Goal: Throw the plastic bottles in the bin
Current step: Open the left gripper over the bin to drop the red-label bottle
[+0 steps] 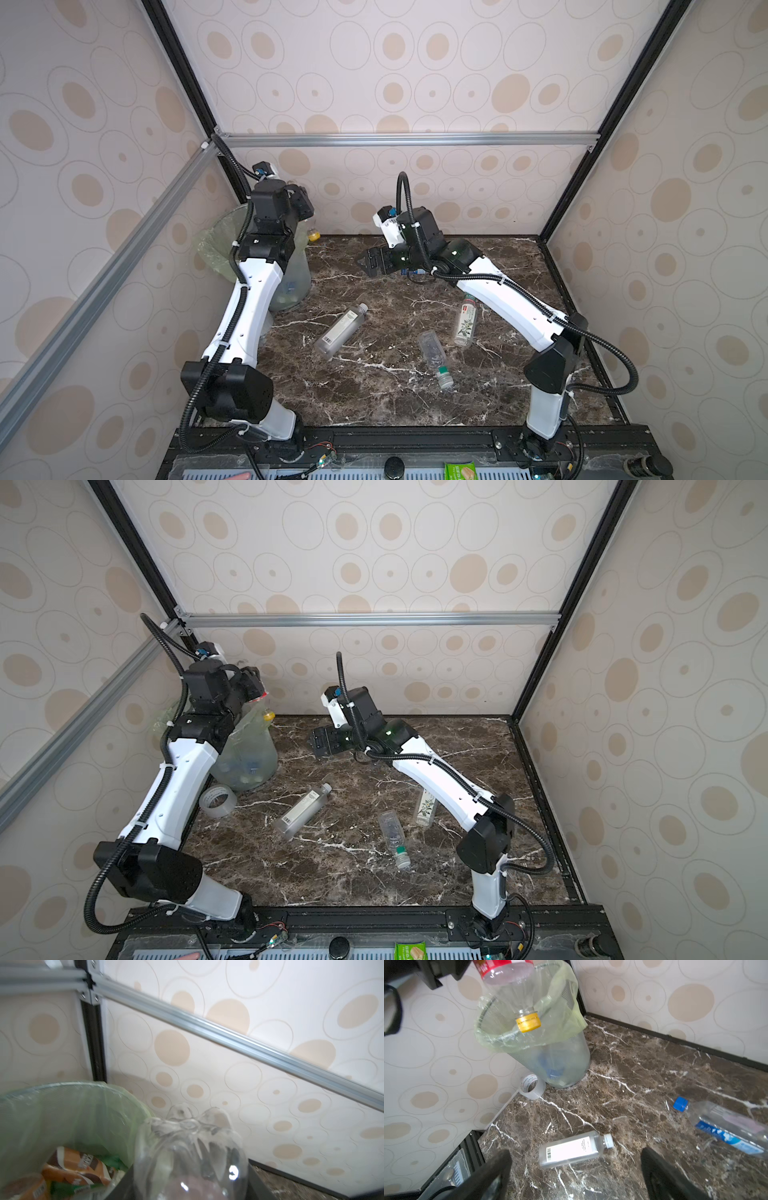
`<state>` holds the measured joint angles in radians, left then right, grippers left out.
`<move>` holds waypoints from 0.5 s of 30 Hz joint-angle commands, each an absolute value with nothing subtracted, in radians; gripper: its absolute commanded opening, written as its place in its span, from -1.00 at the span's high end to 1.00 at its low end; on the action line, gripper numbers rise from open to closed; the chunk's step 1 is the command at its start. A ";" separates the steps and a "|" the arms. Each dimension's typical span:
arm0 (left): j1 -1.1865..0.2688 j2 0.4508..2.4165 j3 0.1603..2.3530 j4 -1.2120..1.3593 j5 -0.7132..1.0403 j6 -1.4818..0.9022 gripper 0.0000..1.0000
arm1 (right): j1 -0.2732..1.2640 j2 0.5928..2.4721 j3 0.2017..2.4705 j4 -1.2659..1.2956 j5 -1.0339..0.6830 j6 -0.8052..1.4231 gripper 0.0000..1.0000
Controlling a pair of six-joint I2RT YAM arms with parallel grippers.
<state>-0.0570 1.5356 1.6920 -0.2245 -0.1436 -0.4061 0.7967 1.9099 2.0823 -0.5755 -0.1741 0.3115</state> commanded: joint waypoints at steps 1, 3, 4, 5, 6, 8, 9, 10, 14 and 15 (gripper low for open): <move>-0.042 1.534 1.748 -0.105 -0.292 -0.267 -0.03 | 0.798 1.951 2.197 -0.634 -0.216 0.270 -0.99; -0.041 1.534 1.768 -0.043 -0.328 -0.201 -0.04 | 0.797 1.969 2.238 -0.633 -0.231 0.261 -0.99; -0.040 1.535 1.784 -0.019 -0.347 -0.176 -0.04 | 0.797 1.975 2.249 -0.631 -0.240 0.257 -0.99; -0.038 1.540 1.803 0.004 -0.370 -0.150 -0.05 | 0.797 1.978 2.255 -0.627 -0.248 0.254 -0.99; -0.039 1.543 1.819 0.033 -0.383 -0.120 -0.04 | 0.796 1.979 2.255 -0.625 -0.248 0.252 -0.99; -0.038 1.546 1.850 0.098 -0.390 -0.072 -0.04 | 0.796 1.978 2.247 -0.620 -0.243 0.246 -0.99; -0.039 1.549 1.863 0.133 -0.391 -0.051 -0.04 | 0.795 1.977 2.240 -0.619 -0.242 0.244 -0.99; -0.039 1.552 1.872 0.168 -0.390 -0.029 -0.04 | 0.793 1.974 2.230 -0.615 -0.242 0.243 -0.99; -0.039 1.585 1.955 0.269 -0.394 0.046 -0.03 | 0.771 1.967 2.184 -0.577 -0.271 0.273 -1.00; -0.039 1.599 1.984 0.275 -0.403 0.065 -0.04 | 0.762 1.964 2.176 -0.567 -0.286 0.287 -0.99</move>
